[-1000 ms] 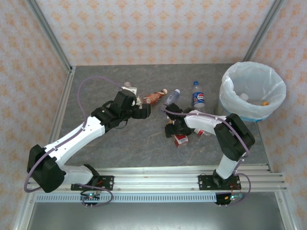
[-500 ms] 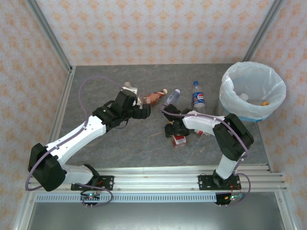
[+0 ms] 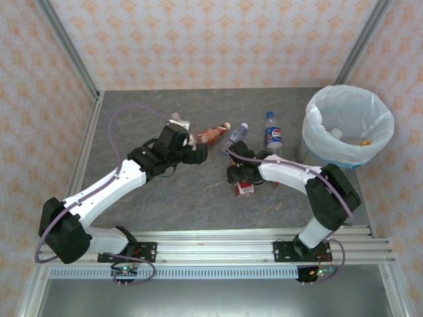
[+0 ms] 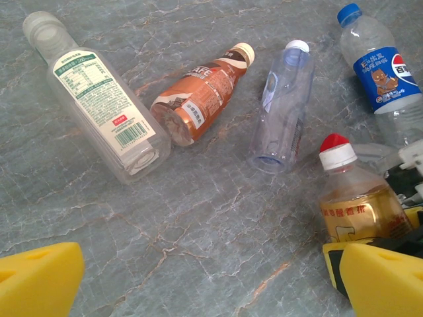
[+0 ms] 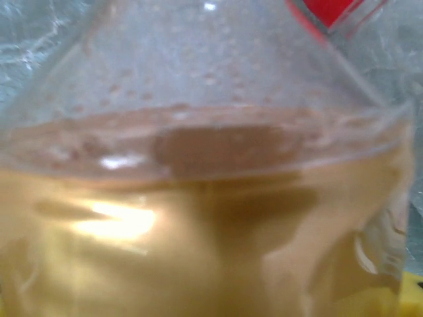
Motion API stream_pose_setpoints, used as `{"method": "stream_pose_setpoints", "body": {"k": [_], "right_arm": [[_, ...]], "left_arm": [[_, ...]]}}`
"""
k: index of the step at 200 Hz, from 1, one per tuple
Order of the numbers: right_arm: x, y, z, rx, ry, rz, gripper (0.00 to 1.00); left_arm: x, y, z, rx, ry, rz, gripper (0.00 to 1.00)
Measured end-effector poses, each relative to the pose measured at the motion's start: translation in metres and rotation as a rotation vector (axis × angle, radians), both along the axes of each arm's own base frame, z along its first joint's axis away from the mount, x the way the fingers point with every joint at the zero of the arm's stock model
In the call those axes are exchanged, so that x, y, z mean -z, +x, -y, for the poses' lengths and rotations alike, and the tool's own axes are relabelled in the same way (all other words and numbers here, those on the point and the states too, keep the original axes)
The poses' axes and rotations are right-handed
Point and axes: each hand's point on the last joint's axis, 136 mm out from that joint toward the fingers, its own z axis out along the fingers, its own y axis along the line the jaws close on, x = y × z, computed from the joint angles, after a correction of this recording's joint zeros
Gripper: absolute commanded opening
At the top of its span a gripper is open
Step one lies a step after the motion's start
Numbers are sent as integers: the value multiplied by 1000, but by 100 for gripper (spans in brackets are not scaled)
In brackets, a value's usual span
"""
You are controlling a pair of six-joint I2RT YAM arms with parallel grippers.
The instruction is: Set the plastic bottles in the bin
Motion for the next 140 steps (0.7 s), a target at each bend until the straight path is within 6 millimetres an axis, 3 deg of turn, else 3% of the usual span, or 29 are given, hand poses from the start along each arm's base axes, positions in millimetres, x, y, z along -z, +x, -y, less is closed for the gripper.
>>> {"method": "stream_pose_setpoints", "body": {"k": [77,140], "right_arm": [[-36,9,2,10,59,134,55],[-108,19,10,62,194,398,53]], "left_arm": [[0,1,-1,-2,8,4,100],[0,1,-1,-1,8,4,100]]}}
